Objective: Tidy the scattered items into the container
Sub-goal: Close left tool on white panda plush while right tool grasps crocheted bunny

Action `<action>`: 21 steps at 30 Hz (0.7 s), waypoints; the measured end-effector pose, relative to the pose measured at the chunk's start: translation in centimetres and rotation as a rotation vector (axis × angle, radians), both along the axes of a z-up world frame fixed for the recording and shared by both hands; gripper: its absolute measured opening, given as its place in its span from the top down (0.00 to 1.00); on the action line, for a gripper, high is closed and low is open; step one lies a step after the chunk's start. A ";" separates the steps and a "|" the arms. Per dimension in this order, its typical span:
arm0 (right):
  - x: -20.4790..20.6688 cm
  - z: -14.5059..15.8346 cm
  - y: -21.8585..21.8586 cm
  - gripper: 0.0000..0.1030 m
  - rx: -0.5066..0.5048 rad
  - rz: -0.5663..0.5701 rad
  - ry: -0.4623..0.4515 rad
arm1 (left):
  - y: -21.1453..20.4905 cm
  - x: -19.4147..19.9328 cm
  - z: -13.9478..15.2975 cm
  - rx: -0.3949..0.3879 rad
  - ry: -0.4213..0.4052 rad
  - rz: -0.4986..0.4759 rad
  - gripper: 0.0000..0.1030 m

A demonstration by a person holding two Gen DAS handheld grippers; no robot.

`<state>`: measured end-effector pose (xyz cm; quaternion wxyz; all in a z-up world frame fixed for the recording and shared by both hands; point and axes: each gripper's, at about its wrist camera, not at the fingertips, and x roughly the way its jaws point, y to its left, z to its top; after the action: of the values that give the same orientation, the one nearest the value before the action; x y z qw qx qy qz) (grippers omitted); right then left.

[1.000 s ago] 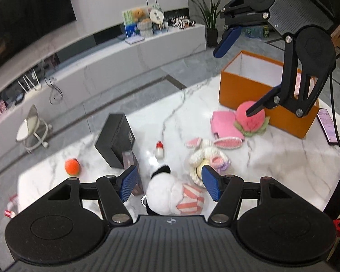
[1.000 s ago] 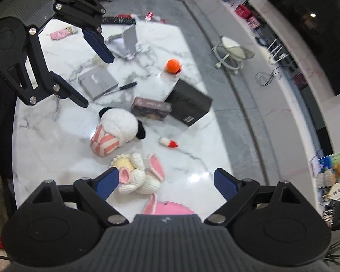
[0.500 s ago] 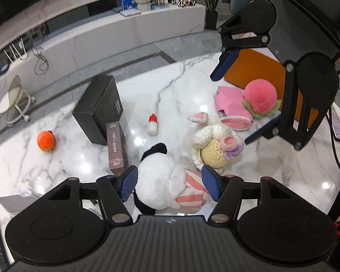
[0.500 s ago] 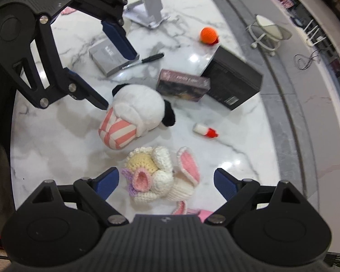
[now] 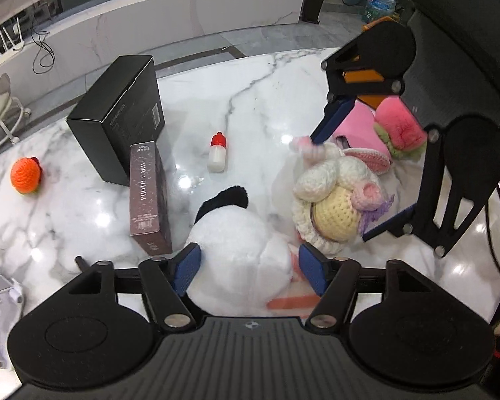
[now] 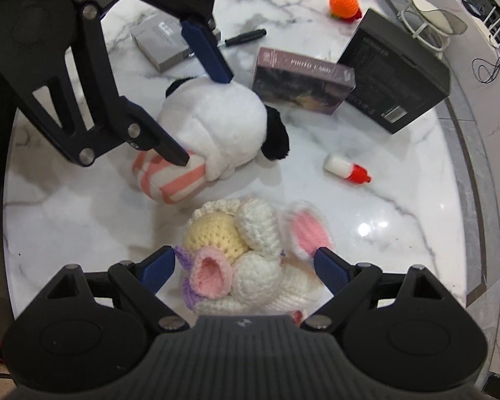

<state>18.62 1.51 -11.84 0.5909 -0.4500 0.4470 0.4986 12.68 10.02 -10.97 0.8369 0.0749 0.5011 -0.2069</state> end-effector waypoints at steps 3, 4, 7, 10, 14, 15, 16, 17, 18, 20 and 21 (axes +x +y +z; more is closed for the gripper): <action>0.3 -0.8 0.3 0.11 -0.003 0.002 0.010 | 0.2 0.5 -0.3 -0.008 0.005 0.008 0.20; 0.4 -1.0 0.3 0.10 -0.002 0.004 0.008 | 0.2 0.7 -0.4 -0.007 0.007 0.010 0.20; 0.6 -1.6 0.6 0.10 0.001 0.008 0.004 | -0.2 1.0 -1.3 0.034 0.022 0.006 0.11; 0.8 -2.3 0.8 0.10 -0.008 0.008 0.013 | -0.4 1.1 -1.7 0.045 0.021 0.006 0.07; 0.8 -3.4 1.0 0.10 -0.026 0.013 0.012 | -0.2 1.4 -2.2 0.037 0.030 0.018 0.06; 0.8 -3.7 1.0 0.11 -0.028 0.012 0.014 | -0.2 1.5 -2.3 0.035 0.034 0.019 0.05; 0.9 -3.9 1.0 0.12 -0.029 0.009 0.015 | -0.1 1.6 -2.5 0.036 0.037 0.019 0.04; 0.9 -4.1 1.0 0.12 -0.030 0.007 0.017 | -0.1 1.7 -2.7 0.037 0.041 0.019 0.04; 1.0 -4.2 1.0 0.12 -0.030 0.005 0.017 | -0.1 1.7 -2.8 0.037 0.043 0.020 0.04; 1.0 -4.4 1.0 0.12 -0.029 0.004 0.019 | -0.2 1.8 -3.1 0.038 0.048 0.021 0.03; 1.1 -4.5 1.0 0.12 -0.028 0.003 0.021 | -0.2 1.8 -3.2 0.039 0.050 0.022 0.03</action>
<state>19.68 2.55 -16.33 0.5789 -0.4538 0.4595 0.4979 14.53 9.83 -14.20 0.8247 0.0805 0.5265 -0.1900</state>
